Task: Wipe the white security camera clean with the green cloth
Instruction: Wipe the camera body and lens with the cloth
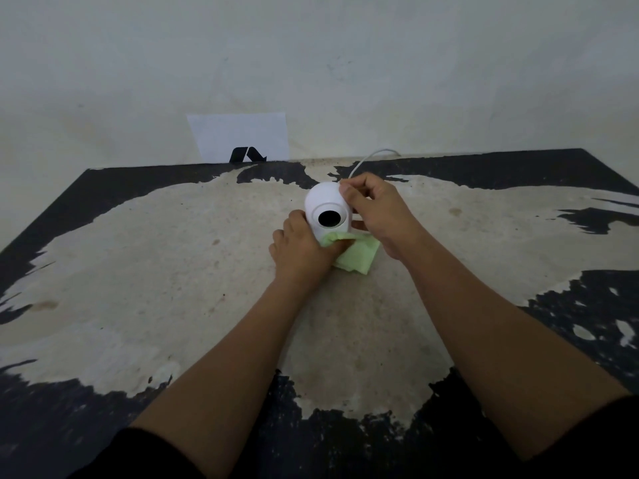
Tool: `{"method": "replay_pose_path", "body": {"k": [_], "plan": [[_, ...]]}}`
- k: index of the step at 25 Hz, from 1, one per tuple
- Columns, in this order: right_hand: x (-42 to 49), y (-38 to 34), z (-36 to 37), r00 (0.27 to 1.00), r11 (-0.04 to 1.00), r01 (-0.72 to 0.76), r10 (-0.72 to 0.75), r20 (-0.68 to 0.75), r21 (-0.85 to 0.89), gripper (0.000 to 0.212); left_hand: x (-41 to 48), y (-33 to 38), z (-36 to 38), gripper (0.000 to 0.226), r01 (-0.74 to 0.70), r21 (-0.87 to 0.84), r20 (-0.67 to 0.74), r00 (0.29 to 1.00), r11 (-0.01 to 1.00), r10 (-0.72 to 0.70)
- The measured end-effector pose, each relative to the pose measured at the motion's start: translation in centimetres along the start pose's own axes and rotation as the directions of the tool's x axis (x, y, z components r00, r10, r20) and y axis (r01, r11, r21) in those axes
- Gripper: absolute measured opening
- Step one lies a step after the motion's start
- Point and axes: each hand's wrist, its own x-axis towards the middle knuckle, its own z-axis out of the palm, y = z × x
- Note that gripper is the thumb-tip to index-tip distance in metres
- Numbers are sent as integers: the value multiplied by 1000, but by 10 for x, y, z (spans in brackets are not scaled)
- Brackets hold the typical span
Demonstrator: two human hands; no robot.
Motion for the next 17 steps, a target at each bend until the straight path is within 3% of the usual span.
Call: {"method": "replay_pose_path", "body": {"k": [4,8,11,13,15,17], "plan": [[-5,1,-2,999,998,22,-20,27,-59,17,3,-7,-6,81,-26,70,63,998,997,21],[-23,8,-19,989,982,2,26,147,-190,53,1,-16,-12,82,-50,90,106,994,995,40],[-32,22,-24,975,857,59,60,214,-512,87,-1,-24,-12,87,-87,2,117,989,996,87],[-32,30,-17,978,761,91,52,200,-642,101,-2,-27,-19,97,-128,-129,200,968,983,152],[-28,35,-8,988,727,95,14,152,-680,97,-1,-26,-33,107,-112,-215,307,935,970,176],[-24,36,-4,995,718,75,-7,100,-692,88,2,-20,-46,95,-54,-317,333,929,947,164]]}}
